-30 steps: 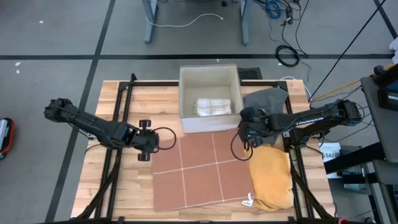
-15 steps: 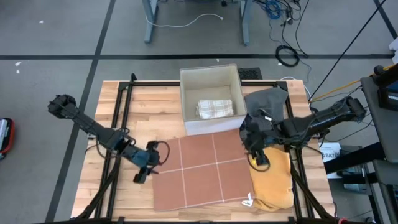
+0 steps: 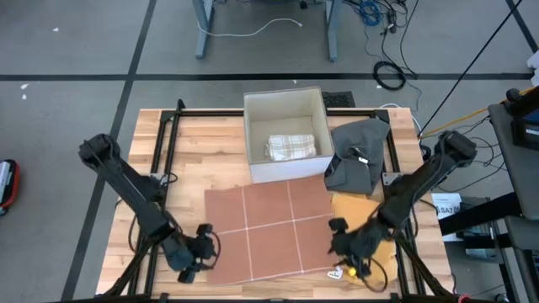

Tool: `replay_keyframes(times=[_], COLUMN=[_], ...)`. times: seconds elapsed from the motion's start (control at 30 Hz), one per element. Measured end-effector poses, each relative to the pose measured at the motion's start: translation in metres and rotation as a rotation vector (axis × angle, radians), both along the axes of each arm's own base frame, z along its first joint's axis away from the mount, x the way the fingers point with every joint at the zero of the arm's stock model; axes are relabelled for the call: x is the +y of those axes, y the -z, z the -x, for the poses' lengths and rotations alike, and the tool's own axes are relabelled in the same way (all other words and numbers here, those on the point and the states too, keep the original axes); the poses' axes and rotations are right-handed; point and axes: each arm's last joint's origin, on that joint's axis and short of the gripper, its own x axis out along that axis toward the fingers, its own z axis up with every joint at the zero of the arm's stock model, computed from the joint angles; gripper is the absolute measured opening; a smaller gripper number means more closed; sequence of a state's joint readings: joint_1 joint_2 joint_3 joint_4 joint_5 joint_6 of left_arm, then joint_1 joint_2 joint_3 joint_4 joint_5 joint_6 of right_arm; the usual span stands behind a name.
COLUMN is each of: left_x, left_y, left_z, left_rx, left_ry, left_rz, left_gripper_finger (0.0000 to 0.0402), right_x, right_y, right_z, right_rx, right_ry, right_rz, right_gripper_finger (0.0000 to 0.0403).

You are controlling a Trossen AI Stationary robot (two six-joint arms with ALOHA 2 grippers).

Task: Fold towel
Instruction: Fold the light brown towel

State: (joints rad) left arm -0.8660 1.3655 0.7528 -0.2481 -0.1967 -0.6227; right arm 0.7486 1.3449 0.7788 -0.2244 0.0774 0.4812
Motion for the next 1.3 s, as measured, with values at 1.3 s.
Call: replay_keyframes(times=[1.3], left_x=[-0.051], left_y=[0.071], left_z=[-0.007], left_rx=[0.082], left_ry=[-0.01], left_rz=[-0.253], left_gripper_finger=[0.0178], right_x=[0.078], right_y=[0.034], right_z=[-0.015], right_rx=[0.221], right_ry=[0.057], right_rz=[0.43], right_gripper_finger=[0.0178])
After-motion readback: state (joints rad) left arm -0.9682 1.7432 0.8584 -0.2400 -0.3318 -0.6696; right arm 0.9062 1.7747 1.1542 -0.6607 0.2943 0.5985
